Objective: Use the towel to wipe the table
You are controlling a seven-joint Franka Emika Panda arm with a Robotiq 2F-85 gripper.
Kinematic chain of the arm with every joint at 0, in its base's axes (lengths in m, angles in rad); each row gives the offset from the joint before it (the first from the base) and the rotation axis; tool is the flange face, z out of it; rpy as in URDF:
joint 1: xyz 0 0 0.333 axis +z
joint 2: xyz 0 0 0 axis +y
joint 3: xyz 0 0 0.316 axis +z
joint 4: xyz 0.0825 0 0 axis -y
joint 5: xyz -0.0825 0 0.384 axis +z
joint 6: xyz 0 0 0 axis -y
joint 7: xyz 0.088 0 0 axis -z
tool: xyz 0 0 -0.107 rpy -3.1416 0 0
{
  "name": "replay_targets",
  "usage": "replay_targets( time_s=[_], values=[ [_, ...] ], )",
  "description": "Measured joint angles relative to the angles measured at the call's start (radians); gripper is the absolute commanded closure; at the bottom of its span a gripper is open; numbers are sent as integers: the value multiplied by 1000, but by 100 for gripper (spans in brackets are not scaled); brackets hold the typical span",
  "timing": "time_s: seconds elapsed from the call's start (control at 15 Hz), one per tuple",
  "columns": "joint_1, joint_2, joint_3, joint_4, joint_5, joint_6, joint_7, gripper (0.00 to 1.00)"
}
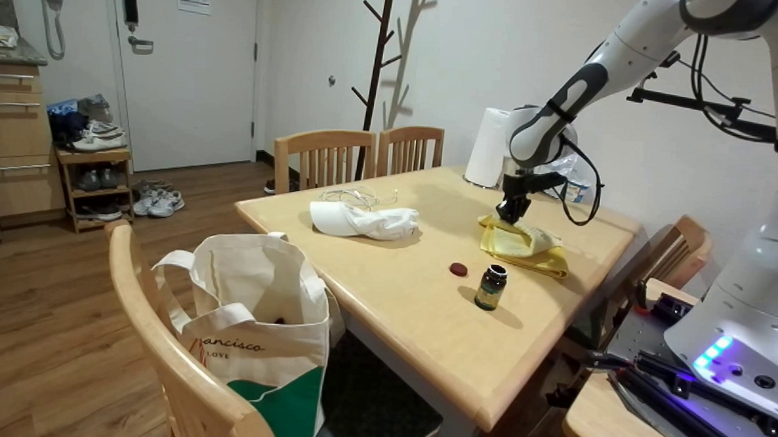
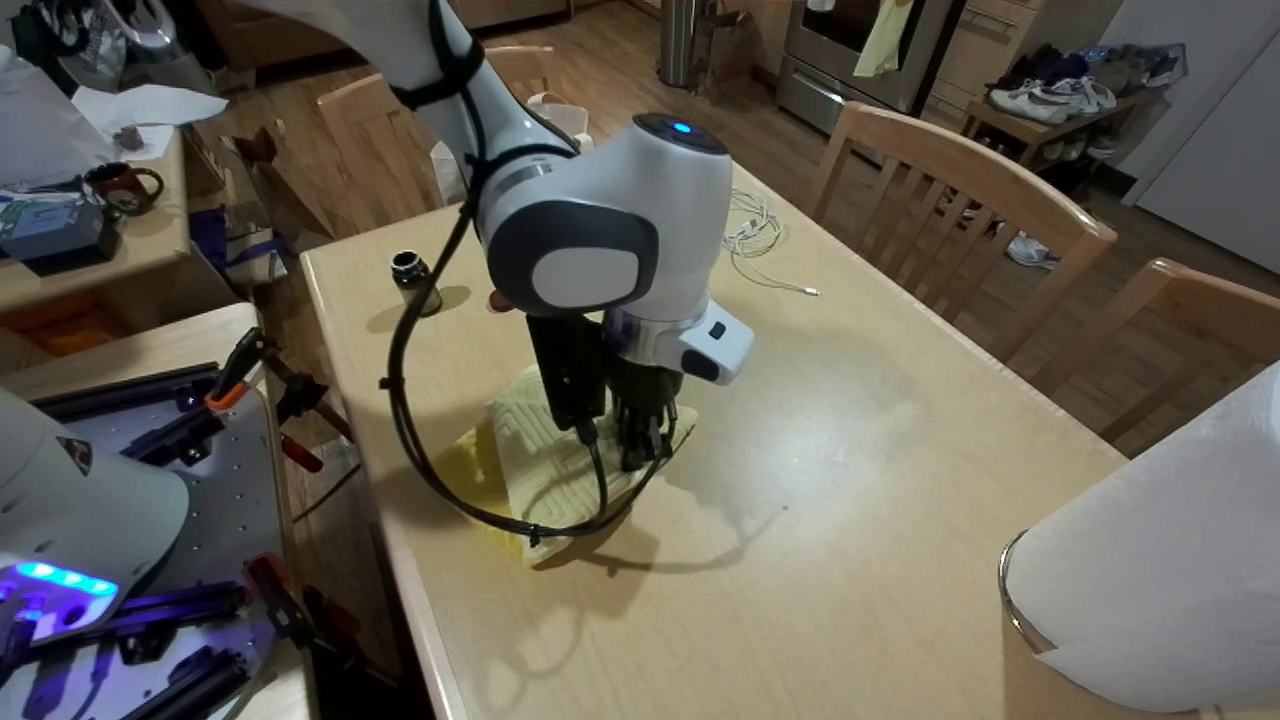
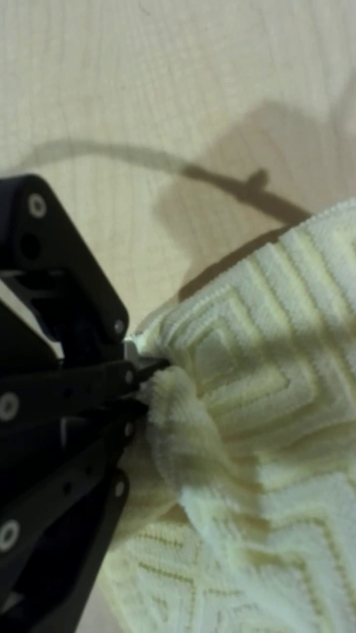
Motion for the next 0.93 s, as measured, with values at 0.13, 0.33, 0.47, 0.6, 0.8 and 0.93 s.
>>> replay_targets(
  time_s=[0.13, 0.33, 0.47, 0.6, 0.8, 0.93],
  values=[
    [0, -20, 16, -24, 2, 18, 0, 99],
    [-2, -57, 54, -54, 16, 34, -1, 99],
    [-2, -87, 69, -63, 16, 36, -1, 99],
    [-4, -122, 75, -67, 20, 35, -3, 99],
    [-8, -175, 75, -84, 20, 34, -5, 99],
    [-9, -209, 76, -103, 20, 23, -18, 99]
  ],
)
